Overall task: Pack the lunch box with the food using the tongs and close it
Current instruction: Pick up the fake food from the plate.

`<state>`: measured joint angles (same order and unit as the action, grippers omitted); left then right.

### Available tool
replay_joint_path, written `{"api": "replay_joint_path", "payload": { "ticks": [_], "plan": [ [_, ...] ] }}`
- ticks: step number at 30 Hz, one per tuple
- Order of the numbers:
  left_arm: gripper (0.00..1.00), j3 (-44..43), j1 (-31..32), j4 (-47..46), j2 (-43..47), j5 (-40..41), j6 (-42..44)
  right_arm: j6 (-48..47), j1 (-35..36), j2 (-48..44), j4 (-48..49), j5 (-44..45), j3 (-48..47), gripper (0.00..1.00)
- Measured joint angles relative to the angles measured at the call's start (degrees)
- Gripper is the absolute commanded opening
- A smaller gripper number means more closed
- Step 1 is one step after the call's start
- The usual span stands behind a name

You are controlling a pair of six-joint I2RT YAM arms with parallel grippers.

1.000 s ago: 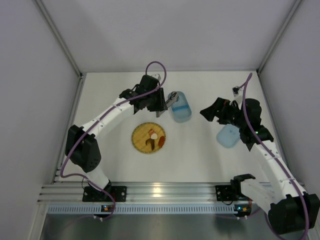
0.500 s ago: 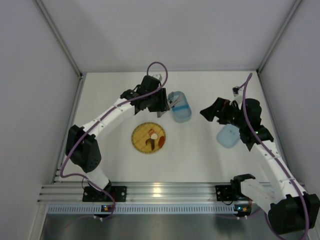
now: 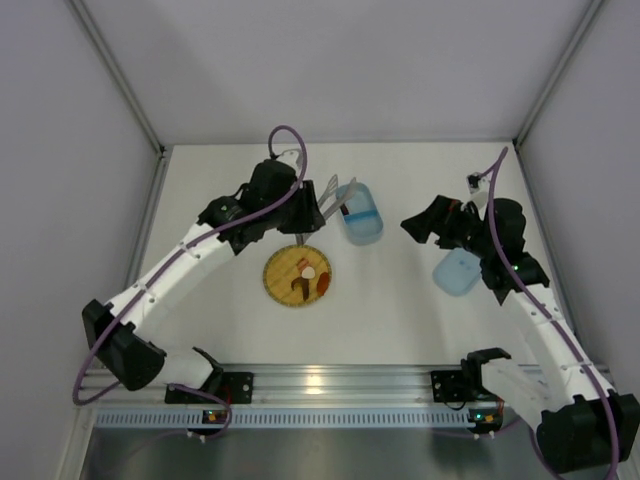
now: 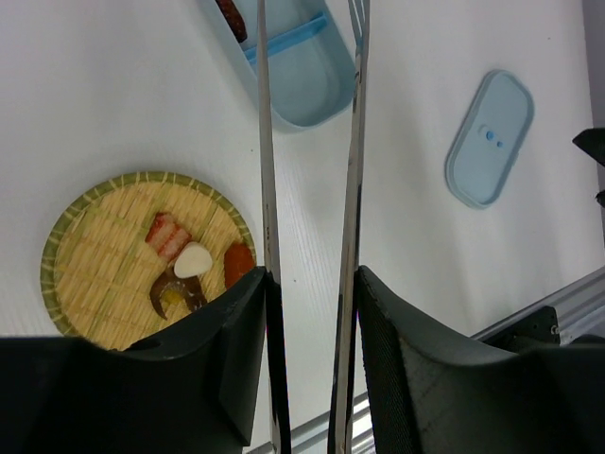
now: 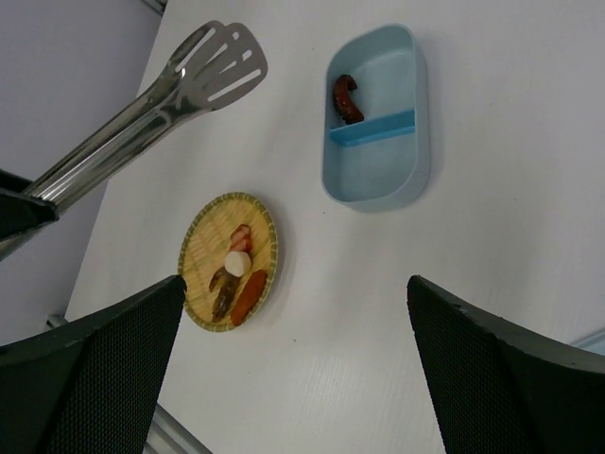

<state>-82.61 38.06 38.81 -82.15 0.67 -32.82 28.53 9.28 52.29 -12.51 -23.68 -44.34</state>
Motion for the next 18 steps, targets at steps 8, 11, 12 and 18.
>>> {"api": "replay_joint_path", "payload": {
  "ticks": [8, 11, 12, 18],
  "plan": [
    [0.45, 10.9, 2.8, 6.1, 10.3, 1.5, -0.5, 0.2, 0.0, -2.0, -0.1, 0.0, 0.6, 1.0],
    [0.45, 14.9, 3.7, 9.2, 13.2, 1.8, -1.1, 0.2, 0.0, -2.6, -0.6, 0.0, 1.2, 0.99],
    [0.45, 15.9, 3.8, 10.0, 14.4, 1.8, -1.4, 0.2, 0.0, -2.8, -0.9, 0.0, 1.3, 0.99],
    [0.45, 18.8, 4.4, 12.7, 21.5, 1.6, -2.3, 0.2, 0.0, -3.8, -1.2, 0.2, 1.3, 0.99]
  ]
}}
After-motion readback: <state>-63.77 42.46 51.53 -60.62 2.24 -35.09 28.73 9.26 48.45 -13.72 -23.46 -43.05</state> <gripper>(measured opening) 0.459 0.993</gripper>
